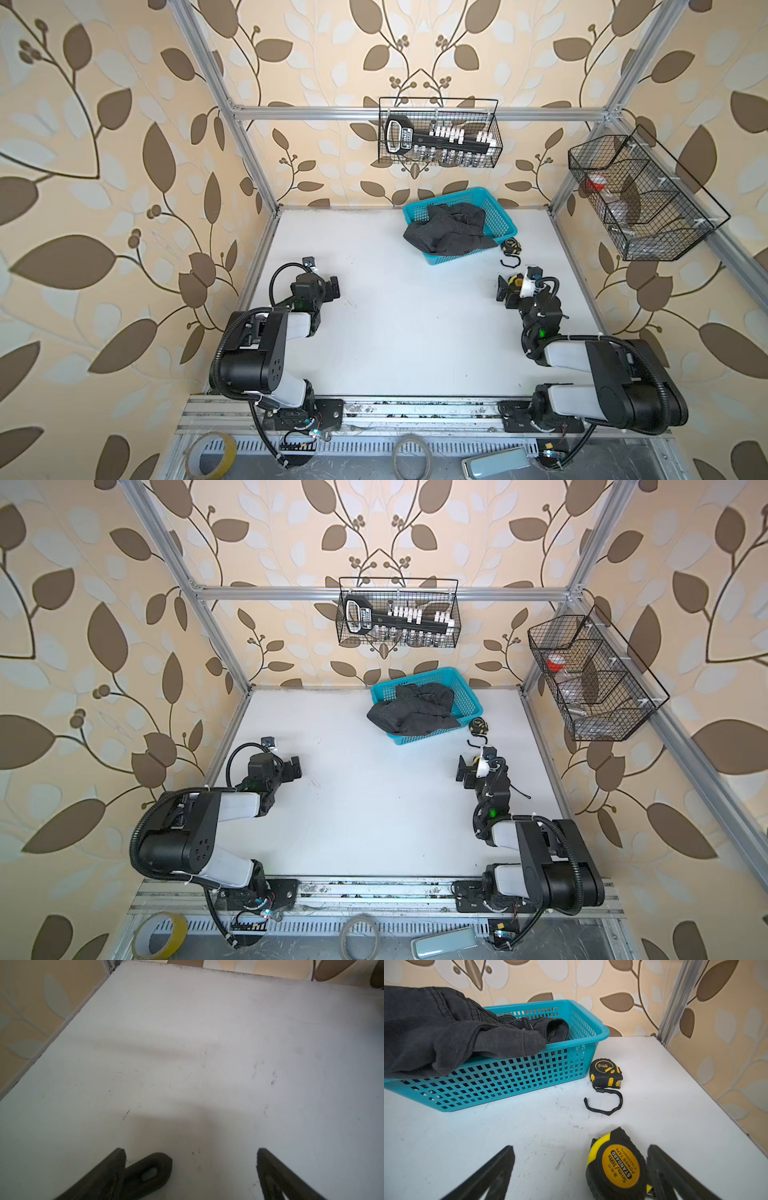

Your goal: Fold and stack the trousers

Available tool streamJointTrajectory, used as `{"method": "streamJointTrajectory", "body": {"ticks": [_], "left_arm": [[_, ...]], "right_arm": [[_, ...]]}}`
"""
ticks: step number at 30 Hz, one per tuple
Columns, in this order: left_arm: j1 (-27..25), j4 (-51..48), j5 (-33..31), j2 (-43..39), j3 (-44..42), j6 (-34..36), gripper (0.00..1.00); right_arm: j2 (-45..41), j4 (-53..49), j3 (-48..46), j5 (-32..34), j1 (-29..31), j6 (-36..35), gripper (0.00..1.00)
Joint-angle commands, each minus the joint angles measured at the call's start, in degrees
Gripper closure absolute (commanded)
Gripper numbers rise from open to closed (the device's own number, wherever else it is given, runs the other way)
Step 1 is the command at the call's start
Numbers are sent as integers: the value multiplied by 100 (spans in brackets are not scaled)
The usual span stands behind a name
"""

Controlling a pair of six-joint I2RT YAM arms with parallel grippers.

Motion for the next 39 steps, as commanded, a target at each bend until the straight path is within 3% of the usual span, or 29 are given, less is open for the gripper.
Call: {"method": "streamJointTrajectory", "body": {"ticks": [1, 28, 32, 39], "left_arm": [[51, 260, -10, -59, 29, 87, 1], [54, 250, -1, -59, 44, 94, 1], [38, 306, -20, -107, -15, 109, 1], [25, -1439, 30, -1033, 721, 118, 1]], "right_arm": [[22, 161, 21, 7, 39, -111, 0], [14, 157, 30, -298, -143, 7, 0], [-303, -378, 200, -365, -141, -26, 0], [-1531, -1558, 399, -336, -113, -37, 0]]}}
